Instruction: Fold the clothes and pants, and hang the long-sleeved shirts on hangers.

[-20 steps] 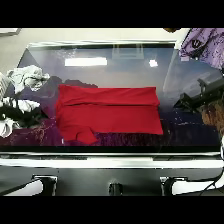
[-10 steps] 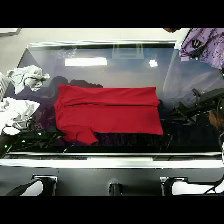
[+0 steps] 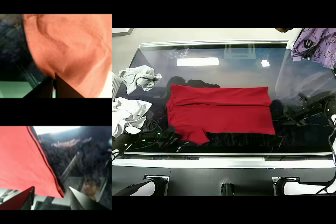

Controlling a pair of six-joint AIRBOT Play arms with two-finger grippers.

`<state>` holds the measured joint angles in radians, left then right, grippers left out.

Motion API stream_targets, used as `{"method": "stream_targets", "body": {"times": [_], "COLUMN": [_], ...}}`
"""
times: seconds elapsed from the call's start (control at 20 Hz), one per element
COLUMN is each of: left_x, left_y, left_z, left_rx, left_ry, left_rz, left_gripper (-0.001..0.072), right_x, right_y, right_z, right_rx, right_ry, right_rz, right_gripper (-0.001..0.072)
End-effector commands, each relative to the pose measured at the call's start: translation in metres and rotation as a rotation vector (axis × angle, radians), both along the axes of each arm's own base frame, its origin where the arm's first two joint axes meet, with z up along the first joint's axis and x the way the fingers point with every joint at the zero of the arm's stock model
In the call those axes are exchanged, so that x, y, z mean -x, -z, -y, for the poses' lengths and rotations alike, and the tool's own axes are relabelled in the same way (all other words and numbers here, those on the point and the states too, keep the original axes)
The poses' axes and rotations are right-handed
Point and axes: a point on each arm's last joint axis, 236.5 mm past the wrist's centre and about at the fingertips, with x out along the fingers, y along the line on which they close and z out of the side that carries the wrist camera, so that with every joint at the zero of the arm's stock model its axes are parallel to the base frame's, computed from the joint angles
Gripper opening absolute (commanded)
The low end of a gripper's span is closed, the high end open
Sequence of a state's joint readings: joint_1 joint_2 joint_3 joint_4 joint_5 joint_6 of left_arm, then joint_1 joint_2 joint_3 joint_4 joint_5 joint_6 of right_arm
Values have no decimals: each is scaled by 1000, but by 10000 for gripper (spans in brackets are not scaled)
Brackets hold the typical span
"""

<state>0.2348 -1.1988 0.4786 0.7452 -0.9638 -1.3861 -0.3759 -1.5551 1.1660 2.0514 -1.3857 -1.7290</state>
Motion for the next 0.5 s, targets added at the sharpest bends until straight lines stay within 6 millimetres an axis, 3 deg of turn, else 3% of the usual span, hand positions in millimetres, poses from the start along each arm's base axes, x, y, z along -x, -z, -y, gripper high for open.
{"method": "stream_targets", "body": {"times": [0.0,0.2,0.4,0.45], "left_x": [-9,-16,-18,-18], "left_y": [-5,-12,-14,-14], "left_z": [0,-1,-1,-1], "left_rx": [1,3,2,2], "left_ry": [0,7,7,4], "left_rz": [22,40,45,44], "left_gripper": [19,19,19,18], "right_x": [21,42,42,41], "right_y": [20,33,38,39], "right_z": [-11,-25,-44,-48], "right_rx": [-33,-80,-161,-178], "right_ry": [0,1,56,70], "right_rz": [-53,-106,-97,-88], "right_gripper": [539,536,516,436]}}
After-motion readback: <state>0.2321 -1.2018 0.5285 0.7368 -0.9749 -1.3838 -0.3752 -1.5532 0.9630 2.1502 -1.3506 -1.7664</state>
